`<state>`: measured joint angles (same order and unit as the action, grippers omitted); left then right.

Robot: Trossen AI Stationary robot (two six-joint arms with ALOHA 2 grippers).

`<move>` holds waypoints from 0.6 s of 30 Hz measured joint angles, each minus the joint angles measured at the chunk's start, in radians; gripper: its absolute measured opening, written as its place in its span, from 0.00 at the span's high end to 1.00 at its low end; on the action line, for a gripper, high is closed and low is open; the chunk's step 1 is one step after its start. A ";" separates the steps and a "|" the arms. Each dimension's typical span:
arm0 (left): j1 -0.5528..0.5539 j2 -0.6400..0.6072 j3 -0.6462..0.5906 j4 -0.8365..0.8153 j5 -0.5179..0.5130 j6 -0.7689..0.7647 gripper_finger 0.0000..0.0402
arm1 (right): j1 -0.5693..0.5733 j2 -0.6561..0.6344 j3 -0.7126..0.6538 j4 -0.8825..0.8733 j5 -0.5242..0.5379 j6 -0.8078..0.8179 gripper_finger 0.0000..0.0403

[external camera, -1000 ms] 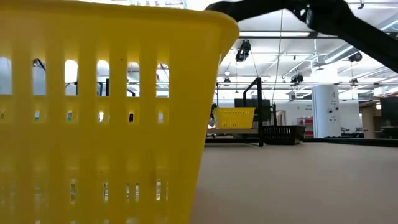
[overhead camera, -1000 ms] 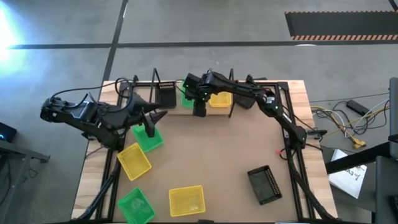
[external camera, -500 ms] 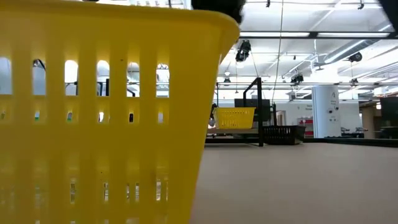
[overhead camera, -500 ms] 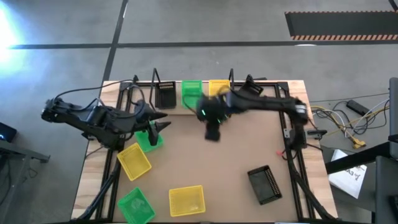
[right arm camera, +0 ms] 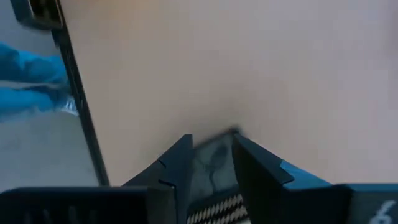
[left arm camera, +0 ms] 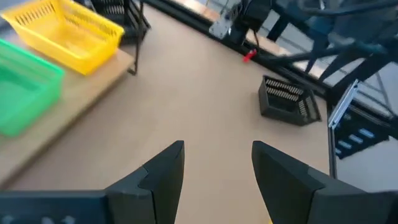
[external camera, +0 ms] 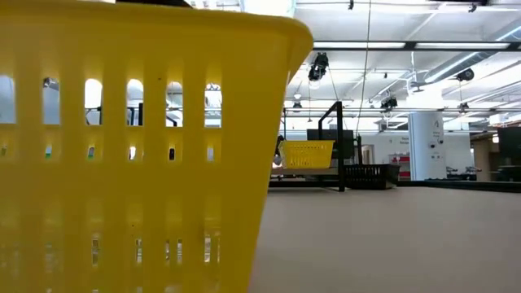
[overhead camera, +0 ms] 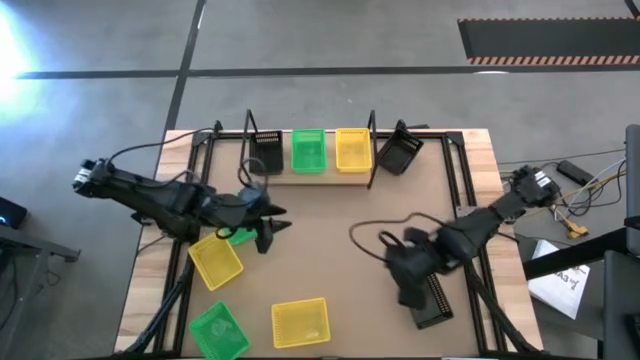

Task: Stack baskets on shelf by color
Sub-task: Stack the bottom yellow basket on the yellow basket on the shelf

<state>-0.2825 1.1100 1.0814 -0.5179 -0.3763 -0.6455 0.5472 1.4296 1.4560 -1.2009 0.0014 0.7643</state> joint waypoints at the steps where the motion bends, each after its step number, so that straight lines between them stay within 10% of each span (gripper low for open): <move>1: -0.003 0.016 0.005 0.018 0.028 0.003 0.57 | 0.032 -0.009 -0.019 0.001 0.002 0.033 0.72; 9: -0.132 0.195 0.152 -0.043 0.106 0.027 0.65 | 0.260 -0.009 -0.119 0.011 0.152 0.239 0.58; 18: -0.262 0.361 0.445 -0.784 0.150 -0.416 0.80 | 0.374 0.019 -0.149 0.041 0.432 0.396 0.55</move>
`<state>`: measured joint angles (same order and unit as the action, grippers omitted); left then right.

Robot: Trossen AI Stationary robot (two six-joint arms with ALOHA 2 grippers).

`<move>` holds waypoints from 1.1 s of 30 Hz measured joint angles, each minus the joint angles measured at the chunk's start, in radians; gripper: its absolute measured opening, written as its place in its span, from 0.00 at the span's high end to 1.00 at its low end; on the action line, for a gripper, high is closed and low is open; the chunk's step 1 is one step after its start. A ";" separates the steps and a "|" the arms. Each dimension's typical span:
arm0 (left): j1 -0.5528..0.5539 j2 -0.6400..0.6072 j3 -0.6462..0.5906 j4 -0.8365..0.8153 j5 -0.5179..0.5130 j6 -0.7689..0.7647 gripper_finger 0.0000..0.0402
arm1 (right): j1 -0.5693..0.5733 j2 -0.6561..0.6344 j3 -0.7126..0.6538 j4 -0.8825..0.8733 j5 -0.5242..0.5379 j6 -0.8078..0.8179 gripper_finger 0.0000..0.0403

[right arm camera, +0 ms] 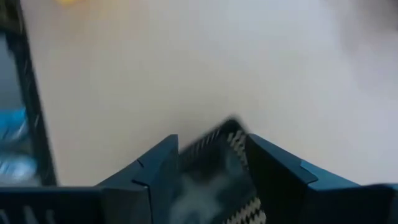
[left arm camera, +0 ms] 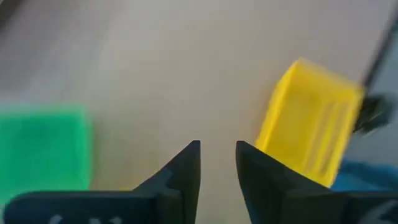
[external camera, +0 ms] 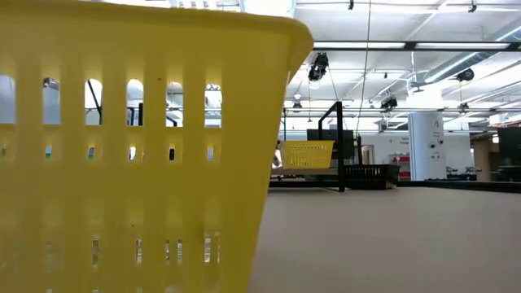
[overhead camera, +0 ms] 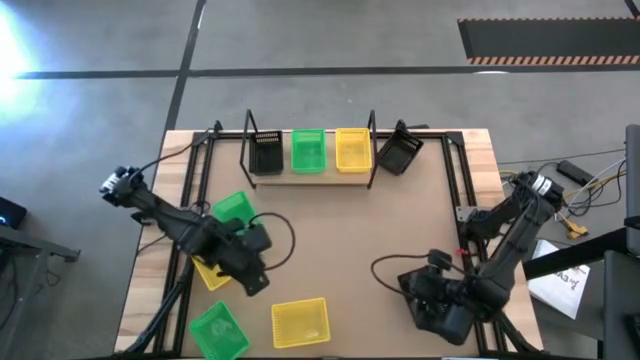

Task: Stack baskets on shelf by color
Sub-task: Stack the bottom yellow basket on the yellow basket on the shelf

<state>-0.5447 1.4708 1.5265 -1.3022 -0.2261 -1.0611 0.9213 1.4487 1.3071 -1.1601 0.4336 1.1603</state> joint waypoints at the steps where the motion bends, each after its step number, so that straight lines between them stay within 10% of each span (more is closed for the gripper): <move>1: -0.011 0.005 0.008 -0.045 0.025 -0.035 0.81 | 0.006 0.002 0.001 0.001 0.046 0.010 0.56; 9: -0.087 0.009 -0.016 -0.093 0.220 -0.277 0.79 | 0.031 0.023 0.002 0.068 0.223 0.003 0.59; 17: -0.216 0.004 -0.066 -0.001 0.264 -0.478 0.56 | 0.033 0.075 0.001 0.131 0.250 0.001 0.63; 33: -0.297 0.174 -0.106 0.186 0.198 -0.263 0.45 | 0.032 0.163 0.006 0.173 0.288 0.072 0.71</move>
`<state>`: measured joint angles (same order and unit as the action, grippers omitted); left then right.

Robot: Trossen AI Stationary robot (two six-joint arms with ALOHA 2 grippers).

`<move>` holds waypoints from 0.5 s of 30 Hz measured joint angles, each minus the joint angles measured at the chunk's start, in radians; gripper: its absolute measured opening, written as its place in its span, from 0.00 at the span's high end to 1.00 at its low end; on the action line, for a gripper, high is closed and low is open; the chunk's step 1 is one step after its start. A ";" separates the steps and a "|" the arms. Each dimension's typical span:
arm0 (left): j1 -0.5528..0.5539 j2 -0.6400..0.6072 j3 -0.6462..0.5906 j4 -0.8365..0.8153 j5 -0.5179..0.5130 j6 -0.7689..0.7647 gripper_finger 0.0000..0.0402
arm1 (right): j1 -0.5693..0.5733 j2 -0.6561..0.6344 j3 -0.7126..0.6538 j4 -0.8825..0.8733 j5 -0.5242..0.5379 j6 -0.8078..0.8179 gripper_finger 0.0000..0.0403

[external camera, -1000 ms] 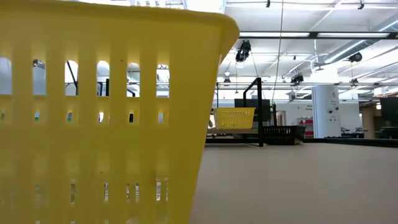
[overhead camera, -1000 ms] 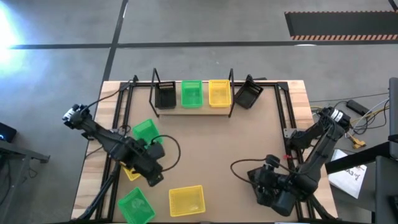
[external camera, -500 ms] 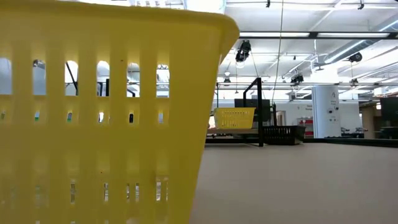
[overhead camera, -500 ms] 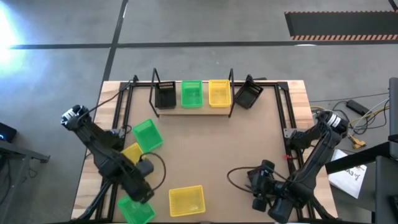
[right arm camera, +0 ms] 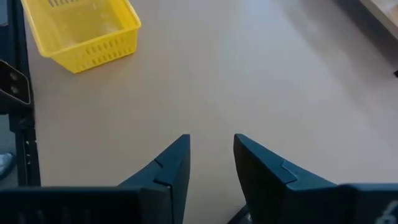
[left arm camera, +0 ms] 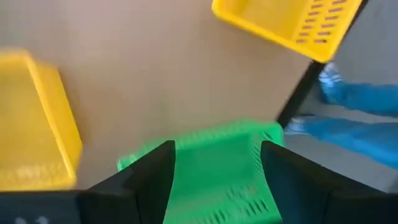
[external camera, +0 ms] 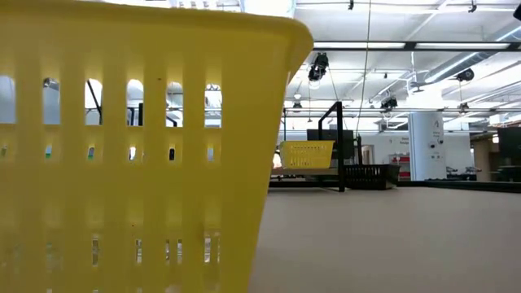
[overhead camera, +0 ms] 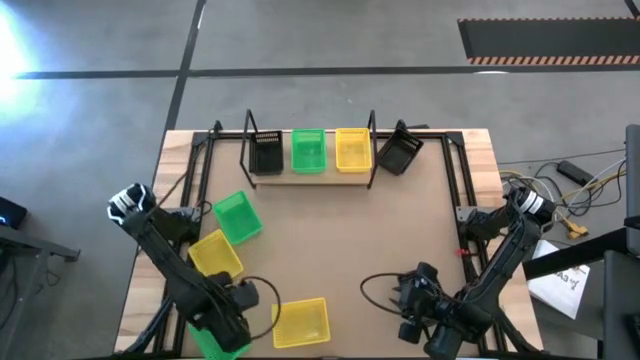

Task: Stack baskets on shelf by color
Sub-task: Stack the bottom yellow basket on the yellow basket on the shelf

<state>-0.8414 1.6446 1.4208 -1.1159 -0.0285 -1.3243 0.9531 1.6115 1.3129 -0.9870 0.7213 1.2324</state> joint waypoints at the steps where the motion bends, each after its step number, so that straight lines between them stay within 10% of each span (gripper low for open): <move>1: 0.006 0.010 0.000 0.011 -0.026 0.026 0.45 | 0.000 0.000 0.001 0.001 0.004 -0.001 0.72; 7: 0.104 0.036 -0.019 0.190 -0.169 0.244 0.45 | -0.006 -0.017 0.001 -0.002 0.017 -0.018 0.74; 15: 0.282 0.131 -0.071 0.482 -0.111 0.594 0.51 | -0.014 -0.029 0.002 -0.002 0.015 -0.022 0.78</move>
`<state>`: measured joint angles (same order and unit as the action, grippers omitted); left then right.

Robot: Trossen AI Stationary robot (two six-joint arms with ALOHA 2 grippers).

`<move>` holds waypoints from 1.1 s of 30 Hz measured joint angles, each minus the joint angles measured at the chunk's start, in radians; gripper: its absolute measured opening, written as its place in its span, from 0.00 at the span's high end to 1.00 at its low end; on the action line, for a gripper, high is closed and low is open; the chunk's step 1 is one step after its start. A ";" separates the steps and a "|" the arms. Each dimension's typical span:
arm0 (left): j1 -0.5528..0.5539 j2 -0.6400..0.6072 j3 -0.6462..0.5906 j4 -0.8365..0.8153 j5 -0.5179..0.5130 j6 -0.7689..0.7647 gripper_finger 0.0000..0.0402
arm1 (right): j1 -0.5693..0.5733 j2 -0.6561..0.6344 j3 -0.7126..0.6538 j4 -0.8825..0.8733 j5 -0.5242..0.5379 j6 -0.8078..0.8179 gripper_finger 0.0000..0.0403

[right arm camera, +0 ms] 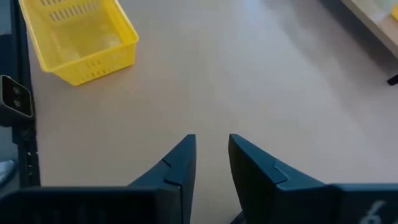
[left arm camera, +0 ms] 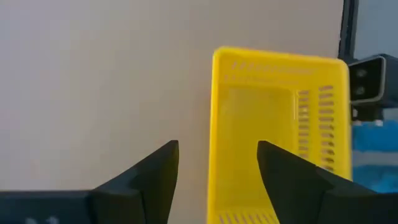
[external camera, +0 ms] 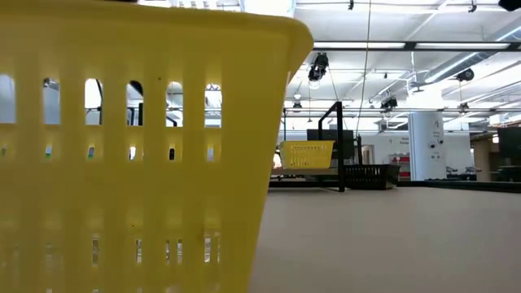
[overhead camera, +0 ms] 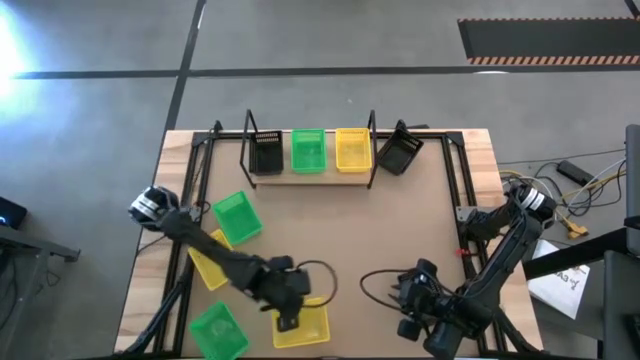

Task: Stack baskets on shelf by color
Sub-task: Stack the bottom yellow basket on the yellow basket on the shelf

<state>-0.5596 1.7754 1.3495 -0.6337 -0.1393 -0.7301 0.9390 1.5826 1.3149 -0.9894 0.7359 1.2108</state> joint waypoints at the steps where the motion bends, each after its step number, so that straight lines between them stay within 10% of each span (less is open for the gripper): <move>1: 0.016 0.018 0.000 0.034 0.043 0.033 0.52 | 0.001 -0.003 0.000 0.000 -0.004 0.007 0.79; 18: 0.084 0.122 0.013 0.091 0.160 0.019 0.98 | 0.025 -0.018 0.034 0.000 -0.108 0.015 0.82; 33: 0.272 -0.074 -0.024 0.068 -0.081 -0.389 1.00 | -0.097 -0.030 0.030 -0.089 -0.107 0.340 0.75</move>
<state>-0.2875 1.7012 1.3254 -0.5652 -0.2206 -1.1191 0.8419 1.5531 1.3448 -1.0787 0.6292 1.5508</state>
